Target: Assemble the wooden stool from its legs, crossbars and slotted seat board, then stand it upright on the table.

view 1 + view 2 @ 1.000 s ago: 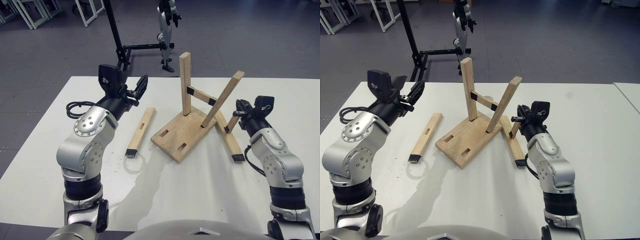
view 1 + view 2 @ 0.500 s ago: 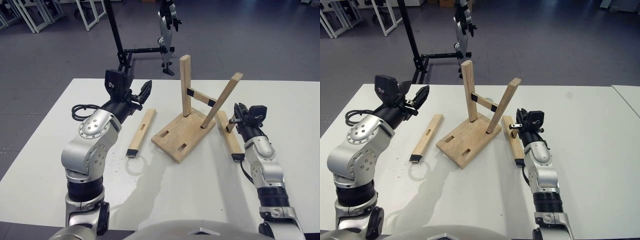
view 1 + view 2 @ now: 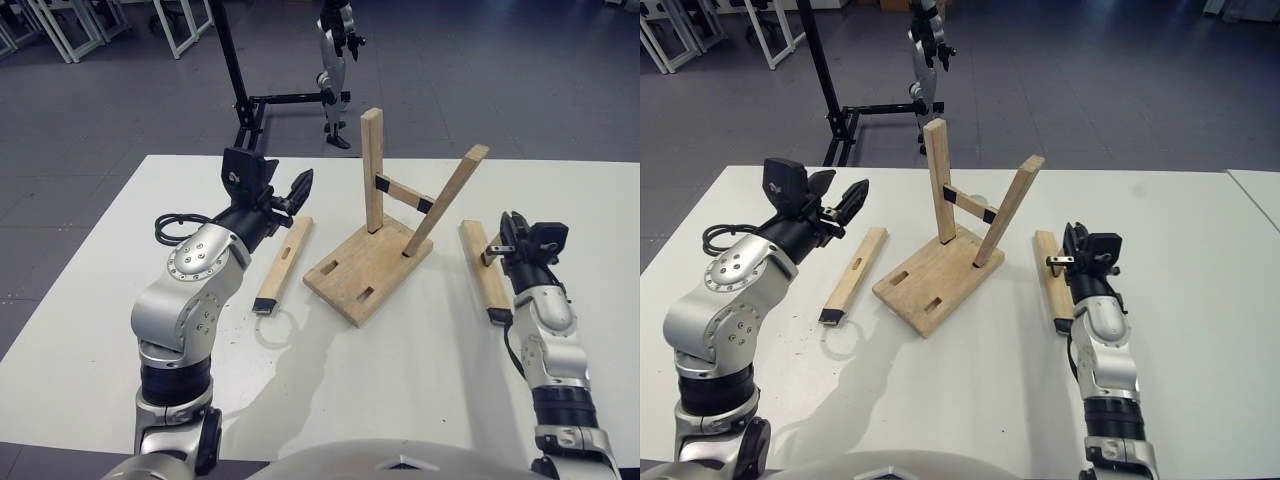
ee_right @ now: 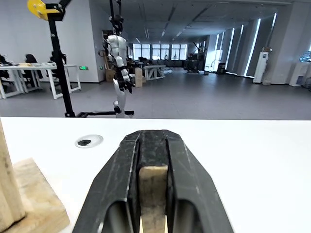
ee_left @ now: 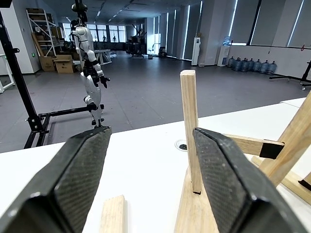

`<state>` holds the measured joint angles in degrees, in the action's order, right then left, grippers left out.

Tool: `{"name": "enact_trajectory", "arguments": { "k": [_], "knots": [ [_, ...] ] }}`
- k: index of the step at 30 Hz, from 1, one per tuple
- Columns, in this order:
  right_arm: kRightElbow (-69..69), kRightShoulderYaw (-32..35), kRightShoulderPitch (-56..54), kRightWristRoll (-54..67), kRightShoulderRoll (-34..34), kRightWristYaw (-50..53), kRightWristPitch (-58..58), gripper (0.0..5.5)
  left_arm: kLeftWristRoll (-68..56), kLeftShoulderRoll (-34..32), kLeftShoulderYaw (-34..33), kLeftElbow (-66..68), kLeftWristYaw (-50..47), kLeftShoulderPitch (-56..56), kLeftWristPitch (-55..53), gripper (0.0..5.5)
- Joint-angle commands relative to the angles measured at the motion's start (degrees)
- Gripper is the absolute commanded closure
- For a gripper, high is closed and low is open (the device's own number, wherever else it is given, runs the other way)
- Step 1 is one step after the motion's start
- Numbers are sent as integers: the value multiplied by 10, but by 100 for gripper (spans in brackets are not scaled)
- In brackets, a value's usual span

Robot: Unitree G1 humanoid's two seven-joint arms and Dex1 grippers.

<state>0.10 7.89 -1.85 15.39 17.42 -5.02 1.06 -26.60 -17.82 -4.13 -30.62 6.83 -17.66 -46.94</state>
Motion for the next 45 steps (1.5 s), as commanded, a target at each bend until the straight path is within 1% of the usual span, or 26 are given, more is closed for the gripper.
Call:
{"name": "enact_trajectory", "arguments": {
  "k": [1,3,4,7,10,11,16,22,24,27,30,33,36,38,39,40,42,45],
  "knots": [
    [-52,-1,72,1,-12,21,120,509,7,-1,5,-6,3,8,-4,239],
    [-75,5,68,1,-12,24,138,509,9,-1,7,-6,3,10,-4,239],
    [-79,7,62,6,-14,22,147,480,10,-1,8,-6,3,10,-4,239],
    [-97,7,47,5,-15,17,172,416,14,-2,12,-3,7,10,-2,239],
    [-119,11,28,9,-16,18,199,368,15,0,14,-5,5,12,-2,239],
    [-128,13,19,12,-16,18,210,340,16,1,14,-6,5,13,-2,239],
    [-183,32,-35,10,-11,40,266,243,17,4,11,-8,2,17,-2,239],
    [-223,51,-107,5,-5,63,325,243,23,12,15,-11,-1,20,1,239],
    [-224,57,-149,8,-2,68,343,243,27,14,15,-11,0,19,2,239],
    [-206,69,-207,16,9,65,375,313,30,17,16,-10,1,18,2,239],
    [-161,74,-224,5,19,63,395,365,33,20,15,-10,1,19,4,239],
    [-143,71,-246,-5,20,69,398,365,33,20,14,-10,3,19,3,239],
    [-205,96,-344,-3,17,101,345,365,34,17,11,-10,6,18,1,239],
    [-232,108,-421,-4,28,120,332,365,34,14,10,-9,8,18,0,239],
    [-237,109,-441,-8,34,124,334,365,33,13,9,-9,9,17,-1,239],
    [-229,101,-428,-15,37,120,344,365,33,12,9,-9,10,16,-2,239],
    [-162,66,-305,-21,10,96,369,365,33,11,8,-8,12,14,-2,239],
    [-45,20,-135,-48,-28,82,349,365,33,9,12,1,19,5,0,239]
  ]
}}
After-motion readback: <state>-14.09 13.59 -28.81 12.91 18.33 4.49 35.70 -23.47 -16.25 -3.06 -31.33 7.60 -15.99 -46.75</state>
